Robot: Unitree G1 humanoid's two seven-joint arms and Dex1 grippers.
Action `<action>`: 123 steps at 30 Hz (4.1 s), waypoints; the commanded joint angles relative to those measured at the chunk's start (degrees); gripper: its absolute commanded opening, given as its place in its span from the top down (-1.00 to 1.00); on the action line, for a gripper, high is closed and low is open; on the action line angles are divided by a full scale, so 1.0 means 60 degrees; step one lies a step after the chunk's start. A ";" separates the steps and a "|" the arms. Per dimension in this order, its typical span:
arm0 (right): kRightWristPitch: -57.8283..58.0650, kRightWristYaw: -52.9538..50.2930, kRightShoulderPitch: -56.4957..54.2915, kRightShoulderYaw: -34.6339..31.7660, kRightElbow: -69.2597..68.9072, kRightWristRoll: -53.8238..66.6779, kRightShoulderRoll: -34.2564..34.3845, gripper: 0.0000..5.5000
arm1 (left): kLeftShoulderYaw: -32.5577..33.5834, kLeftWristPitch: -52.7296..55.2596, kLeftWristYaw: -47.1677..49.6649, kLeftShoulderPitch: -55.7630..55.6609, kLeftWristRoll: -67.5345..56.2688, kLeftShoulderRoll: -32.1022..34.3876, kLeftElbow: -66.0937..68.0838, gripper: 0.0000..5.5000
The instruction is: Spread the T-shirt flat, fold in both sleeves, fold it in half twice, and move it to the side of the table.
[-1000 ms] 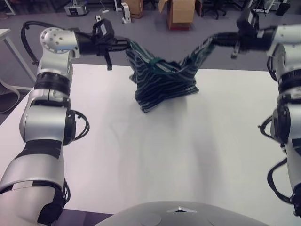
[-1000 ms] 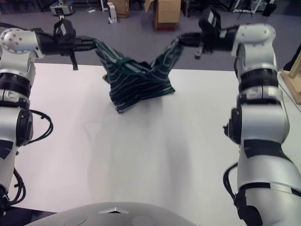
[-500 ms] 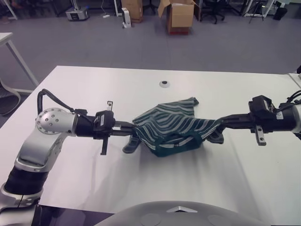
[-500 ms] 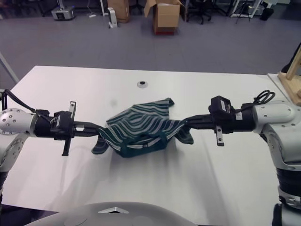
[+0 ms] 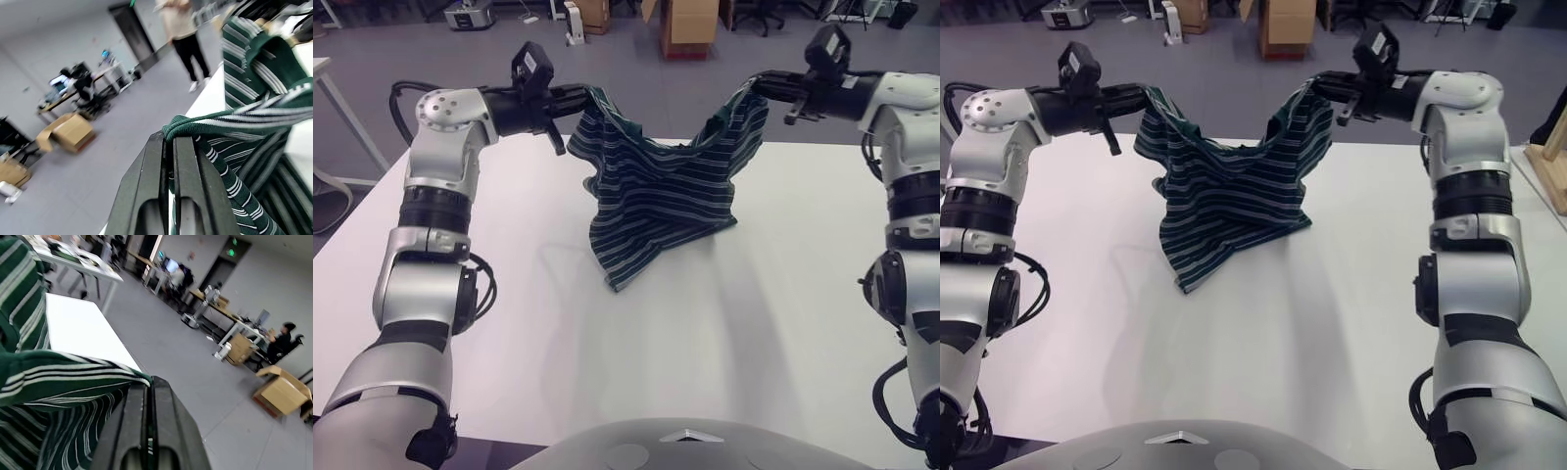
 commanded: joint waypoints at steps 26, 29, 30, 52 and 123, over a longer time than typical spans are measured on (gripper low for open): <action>0.2749 0.3406 0.6412 -0.1136 -0.8877 0.2666 -0.1853 1.00 | 0.1007 0.1643 -0.3230 0.6226 -0.2205 0.2264 -0.8791 0.98; 0.3160 0.3509 0.7668 -0.1000 -1.0224 0.2720 -0.2458 1.00 | 0.1025 0.2056 -0.3013 0.7918 -0.2235 0.2551 -1.0131 0.98; 0.3203 0.3568 0.8079 -0.0990 -1.0573 0.2685 -0.2727 1.00 | 0.1068 0.2217 -0.3010 0.8453 -0.2269 0.2722 -1.0544 0.98; 0.1054 0.1372 1.5267 0.0539 -1.2036 -0.0274 -0.3793 1.00 | 0.1073 -0.2276 0.0662 1.6628 0.1904 0.2357 -1.0906 0.98; 0.2755 -0.4892 1.4126 -0.1813 -1.2546 0.1900 0.1436 0.07 | 0.3920 0.7659 0.6091 1.6172 -0.3339 -0.0789 -1.2039 0.56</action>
